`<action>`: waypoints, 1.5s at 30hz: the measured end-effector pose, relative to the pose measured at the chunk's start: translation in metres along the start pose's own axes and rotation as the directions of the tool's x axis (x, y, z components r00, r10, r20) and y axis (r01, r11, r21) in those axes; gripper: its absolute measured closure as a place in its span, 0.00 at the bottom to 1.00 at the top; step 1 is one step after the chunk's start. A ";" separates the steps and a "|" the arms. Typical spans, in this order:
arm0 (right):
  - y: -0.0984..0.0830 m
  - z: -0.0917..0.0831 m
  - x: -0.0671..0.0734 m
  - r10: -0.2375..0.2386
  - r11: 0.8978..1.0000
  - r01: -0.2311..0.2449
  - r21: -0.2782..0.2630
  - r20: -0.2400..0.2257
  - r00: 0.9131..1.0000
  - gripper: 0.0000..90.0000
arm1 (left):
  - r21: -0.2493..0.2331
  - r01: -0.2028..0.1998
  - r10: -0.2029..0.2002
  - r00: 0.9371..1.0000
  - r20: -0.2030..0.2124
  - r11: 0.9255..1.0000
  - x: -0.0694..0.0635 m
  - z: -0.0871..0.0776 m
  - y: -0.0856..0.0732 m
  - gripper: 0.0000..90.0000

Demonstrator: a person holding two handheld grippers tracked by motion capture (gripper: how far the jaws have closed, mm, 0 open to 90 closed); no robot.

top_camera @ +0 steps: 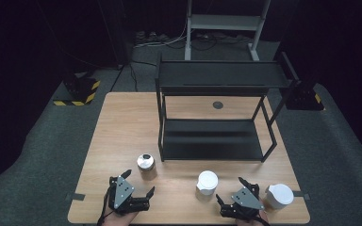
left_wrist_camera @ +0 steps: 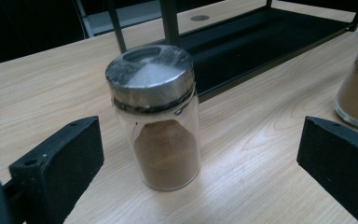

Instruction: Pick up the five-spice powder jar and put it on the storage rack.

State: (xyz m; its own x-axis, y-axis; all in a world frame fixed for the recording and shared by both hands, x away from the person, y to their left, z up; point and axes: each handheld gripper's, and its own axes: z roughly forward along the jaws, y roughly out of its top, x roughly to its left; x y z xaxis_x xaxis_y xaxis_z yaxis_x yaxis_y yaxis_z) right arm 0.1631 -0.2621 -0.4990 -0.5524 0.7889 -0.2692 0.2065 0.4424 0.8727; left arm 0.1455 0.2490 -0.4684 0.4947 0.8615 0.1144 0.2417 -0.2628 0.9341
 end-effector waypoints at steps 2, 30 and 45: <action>0.000 0.000 0.000 0.002 1.000 -0.002 -0.001 0.000 1.000 0.00 | -0.003 -0.001 0.001 1.000 -0.001 1.000 0.000 0.001 0.002 0.01; -0.001 0.000 -0.001 0.014 1.000 -0.014 -0.005 0.001 1.000 0.00 | -0.022 0.042 -0.042 0.999 -0.008 0.999 0.018 0.023 0.023 0.01; -0.001 0.000 -0.002 0.013 1.000 -0.013 -0.005 -0.003 1.000 0.00 | -0.019 0.104 -0.103 0.995 0.013 0.994 0.028 0.038 0.017 0.09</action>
State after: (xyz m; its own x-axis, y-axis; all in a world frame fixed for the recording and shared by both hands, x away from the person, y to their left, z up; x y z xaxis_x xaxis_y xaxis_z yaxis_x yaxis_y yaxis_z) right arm 0.1637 -0.2640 -0.4993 -0.5525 0.7930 -0.2568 0.2094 0.4302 0.8781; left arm 0.1956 0.2523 -0.4626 0.4780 0.8782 0.0127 0.2756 -0.1637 0.9472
